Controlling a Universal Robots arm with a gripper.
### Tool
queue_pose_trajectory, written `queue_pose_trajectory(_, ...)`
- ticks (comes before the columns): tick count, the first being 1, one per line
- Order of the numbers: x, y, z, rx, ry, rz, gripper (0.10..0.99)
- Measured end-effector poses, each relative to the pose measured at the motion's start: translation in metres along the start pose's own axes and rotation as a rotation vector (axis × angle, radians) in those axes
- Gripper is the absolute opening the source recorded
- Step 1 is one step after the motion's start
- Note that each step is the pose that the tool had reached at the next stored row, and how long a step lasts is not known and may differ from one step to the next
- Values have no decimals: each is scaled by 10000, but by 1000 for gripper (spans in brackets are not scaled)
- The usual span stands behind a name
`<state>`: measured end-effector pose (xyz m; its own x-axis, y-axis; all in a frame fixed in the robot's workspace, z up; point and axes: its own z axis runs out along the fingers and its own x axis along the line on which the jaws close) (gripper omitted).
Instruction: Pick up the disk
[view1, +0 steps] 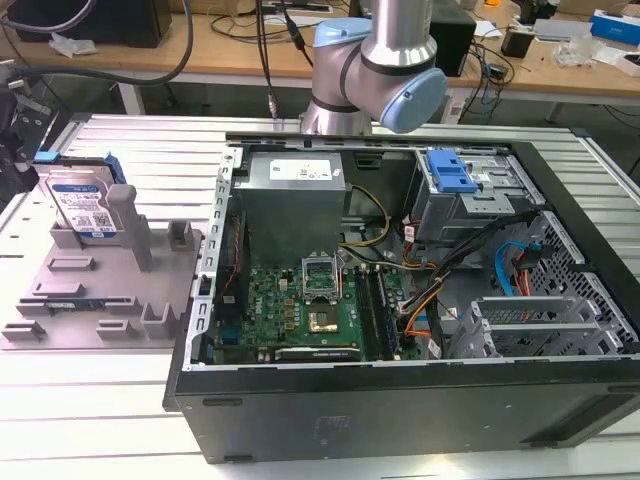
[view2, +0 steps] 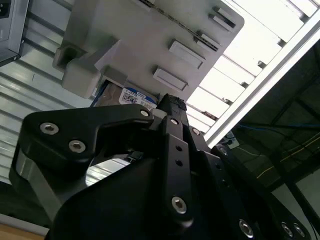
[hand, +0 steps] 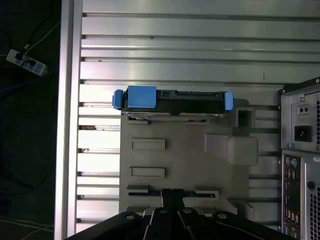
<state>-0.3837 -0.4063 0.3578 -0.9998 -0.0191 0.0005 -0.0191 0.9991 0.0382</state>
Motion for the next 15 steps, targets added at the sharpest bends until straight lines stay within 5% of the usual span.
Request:
queue_pose_trajectory(4,0,0,0,4,3,-65,106)
queue_pose_trajectory(13,0,0,3,5,106,-2799,114)
queue_pose_trajectory(15,0,0,3,6,123,-3251,298)
